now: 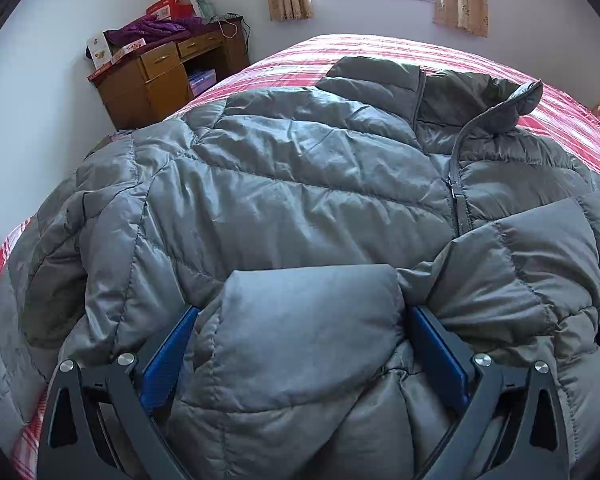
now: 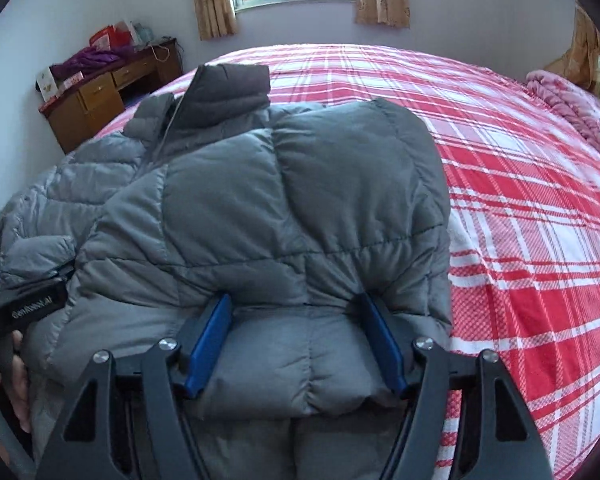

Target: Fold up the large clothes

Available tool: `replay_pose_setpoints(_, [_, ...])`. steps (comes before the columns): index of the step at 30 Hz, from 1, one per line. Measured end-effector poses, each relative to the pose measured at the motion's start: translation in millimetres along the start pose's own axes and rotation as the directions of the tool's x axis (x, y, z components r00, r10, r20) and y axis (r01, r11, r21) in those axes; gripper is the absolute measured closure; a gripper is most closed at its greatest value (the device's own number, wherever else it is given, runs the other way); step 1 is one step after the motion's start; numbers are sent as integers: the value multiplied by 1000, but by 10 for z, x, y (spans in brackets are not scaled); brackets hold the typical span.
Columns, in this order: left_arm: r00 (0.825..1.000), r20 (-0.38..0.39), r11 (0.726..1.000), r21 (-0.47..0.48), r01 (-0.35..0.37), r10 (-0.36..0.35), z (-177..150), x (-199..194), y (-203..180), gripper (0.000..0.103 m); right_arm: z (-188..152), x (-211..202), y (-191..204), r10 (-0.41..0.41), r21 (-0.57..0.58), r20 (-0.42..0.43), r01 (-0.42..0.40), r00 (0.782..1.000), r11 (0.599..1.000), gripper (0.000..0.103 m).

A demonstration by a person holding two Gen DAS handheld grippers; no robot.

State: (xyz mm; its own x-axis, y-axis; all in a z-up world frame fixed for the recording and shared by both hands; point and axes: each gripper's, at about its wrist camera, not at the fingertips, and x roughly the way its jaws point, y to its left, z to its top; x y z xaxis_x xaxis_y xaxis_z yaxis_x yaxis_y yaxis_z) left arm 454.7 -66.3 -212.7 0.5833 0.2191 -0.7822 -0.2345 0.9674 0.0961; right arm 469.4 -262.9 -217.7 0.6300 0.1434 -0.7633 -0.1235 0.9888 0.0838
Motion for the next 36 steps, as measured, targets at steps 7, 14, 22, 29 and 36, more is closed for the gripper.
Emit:
replay_pose_setpoints(7, [1000,-9,1000,-11,12,-13,9,16,13,1,-16,-4,1,-13,-12,-5,13,1000,1000,32])
replay_pose_setpoints(14, [999,-38,1000,9,8,-7,65,-1,11,1,-1,19,43,-32,-27,-12,31,999,999,32])
replay_pose_setpoints(22, [990,101,996,12,93,-93,342,-407,53,1,271,-539,2,-47,-25,152,52,987,998,33])
replay_pose_setpoints(29, [999,39,997,78,8,-11,228,59,-95,1,531,-70,-85,-83,-25,130,87,988,996,33])
replay_pose_setpoints(36, [999,3,999,35,39,-40,252,197,-14,1,421,333,-205,-38,-6,38,39,999,999,33])
